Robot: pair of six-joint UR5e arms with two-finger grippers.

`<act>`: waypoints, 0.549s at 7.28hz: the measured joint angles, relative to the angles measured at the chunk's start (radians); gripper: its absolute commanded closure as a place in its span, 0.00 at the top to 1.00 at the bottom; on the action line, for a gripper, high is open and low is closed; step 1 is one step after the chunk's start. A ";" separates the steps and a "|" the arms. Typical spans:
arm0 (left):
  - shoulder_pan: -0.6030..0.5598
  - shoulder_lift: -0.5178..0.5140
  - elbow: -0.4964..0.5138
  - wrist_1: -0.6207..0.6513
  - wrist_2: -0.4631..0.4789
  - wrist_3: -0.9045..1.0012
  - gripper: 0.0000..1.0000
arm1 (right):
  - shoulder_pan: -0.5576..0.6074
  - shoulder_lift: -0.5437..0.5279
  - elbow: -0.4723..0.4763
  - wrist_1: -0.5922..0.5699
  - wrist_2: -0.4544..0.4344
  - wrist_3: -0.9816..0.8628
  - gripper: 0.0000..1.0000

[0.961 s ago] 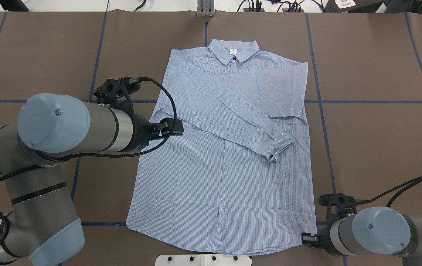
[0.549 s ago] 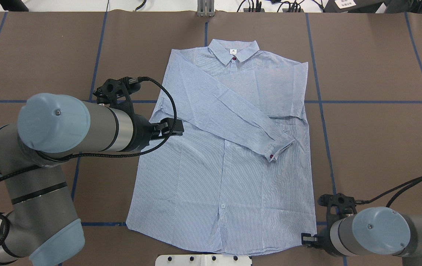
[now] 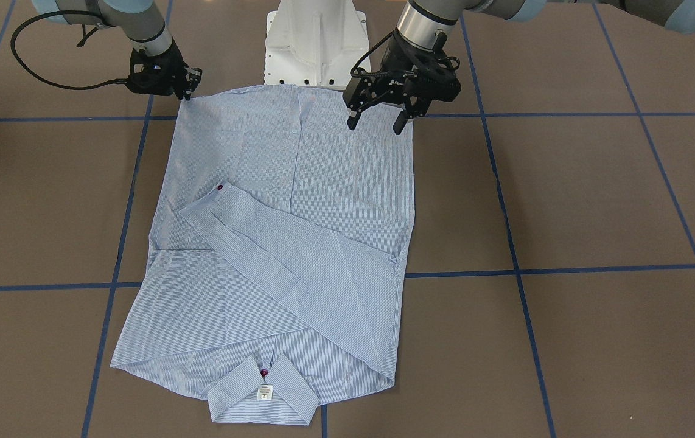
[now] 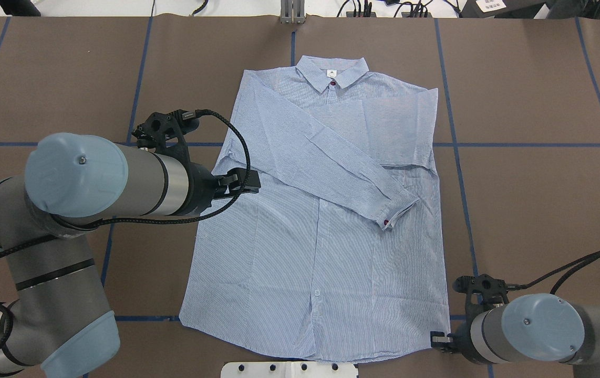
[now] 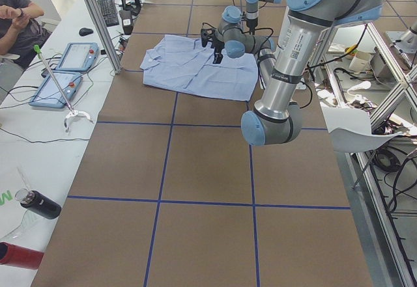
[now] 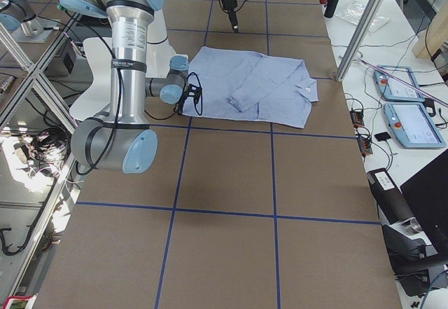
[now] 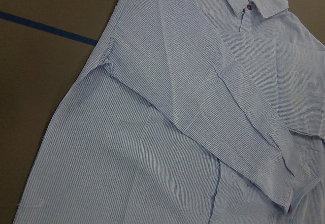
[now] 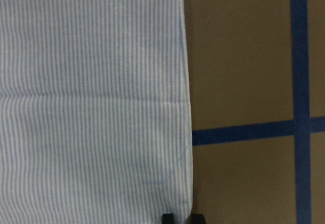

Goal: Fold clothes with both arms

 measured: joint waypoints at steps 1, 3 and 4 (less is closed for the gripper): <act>0.000 0.001 0.000 0.000 0.000 0.000 0.99 | 0.000 0.000 0.001 0.000 0.000 0.000 0.00; 0.000 0.003 0.000 0.000 0.000 0.000 0.99 | 0.002 0.004 0.007 0.000 0.000 0.000 0.00; -0.001 0.004 0.000 0.000 0.000 0.000 0.99 | 0.005 0.007 0.017 -0.001 0.001 0.001 0.00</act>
